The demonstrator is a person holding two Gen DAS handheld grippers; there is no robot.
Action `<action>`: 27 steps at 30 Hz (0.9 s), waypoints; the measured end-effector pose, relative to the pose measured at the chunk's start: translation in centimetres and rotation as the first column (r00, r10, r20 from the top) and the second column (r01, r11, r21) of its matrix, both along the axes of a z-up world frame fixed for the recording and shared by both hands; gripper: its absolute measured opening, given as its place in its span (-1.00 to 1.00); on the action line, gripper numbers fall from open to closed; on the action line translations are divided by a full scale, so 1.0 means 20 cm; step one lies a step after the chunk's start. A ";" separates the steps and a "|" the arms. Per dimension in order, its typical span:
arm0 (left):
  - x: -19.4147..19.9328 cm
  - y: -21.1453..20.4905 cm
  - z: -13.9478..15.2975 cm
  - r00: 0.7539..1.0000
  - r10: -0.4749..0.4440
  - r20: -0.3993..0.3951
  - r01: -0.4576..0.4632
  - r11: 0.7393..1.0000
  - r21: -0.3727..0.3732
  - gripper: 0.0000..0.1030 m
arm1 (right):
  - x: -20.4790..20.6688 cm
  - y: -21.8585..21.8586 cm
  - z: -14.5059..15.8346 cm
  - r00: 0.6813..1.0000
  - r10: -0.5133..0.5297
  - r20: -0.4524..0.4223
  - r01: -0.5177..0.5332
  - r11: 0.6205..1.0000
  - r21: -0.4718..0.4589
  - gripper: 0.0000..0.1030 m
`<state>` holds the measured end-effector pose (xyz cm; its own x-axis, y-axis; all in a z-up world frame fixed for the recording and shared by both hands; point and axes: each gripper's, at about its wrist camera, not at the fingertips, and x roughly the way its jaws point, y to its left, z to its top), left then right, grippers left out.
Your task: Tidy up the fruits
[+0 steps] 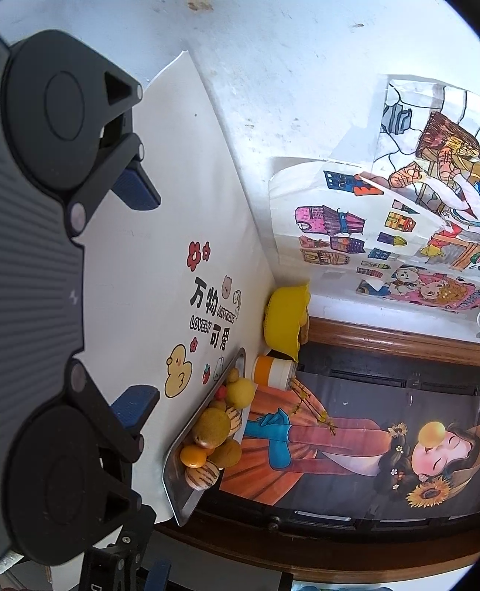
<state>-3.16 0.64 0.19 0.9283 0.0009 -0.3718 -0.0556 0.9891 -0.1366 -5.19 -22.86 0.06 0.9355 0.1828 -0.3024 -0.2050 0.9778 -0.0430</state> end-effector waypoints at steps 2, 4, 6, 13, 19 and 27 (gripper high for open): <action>0.00 0.00 0.00 1.000 0.001 -0.003 -0.001 1.000 -0.002 0.99 | 0.00 0.00 0.00 1.000 0.000 0.001 0.000 1.000 0.000 0.99; 0.00 0.00 0.00 1.000 0.001 -0.004 -0.001 1.000 -0.003 0.99 | 0.00 0.00 0.00 1.000 0.001 0.001 -0.001 1.000 0.000 0.99; 0.00 0.00 0.00 1.000 0.000 -0.005 0.000 1.000 -0.004 0.99 | 0.00 0.00 0.00 1.000 0.000 0.000 0.000 1.000 0.000 0.99; 0.00 0.01 -0.01 1.000 0.004 -0.003 -0.004 1.000 -0.014 0.99 | 0.00 0.01 0.00 1.000 0.001 0.000 -0.001 1.000 -0.001 0.99; 0.00 0.01 -0.01 1.000 0.007 -0.006 -0.007 1.000 -0.018 0.99 | -0.01 0.01 0.00 1.000 0.003 -0.001 -0.003 1.000 -0.001 0.99; -0.01 0.02 -0.01 1.000 0.008 -0.007 -0.008 1.000 -0.025 0.99 | -0.01 0.02 0.00 1.000 0.002 -0.001 -0.002 1.000 -0.001 0.99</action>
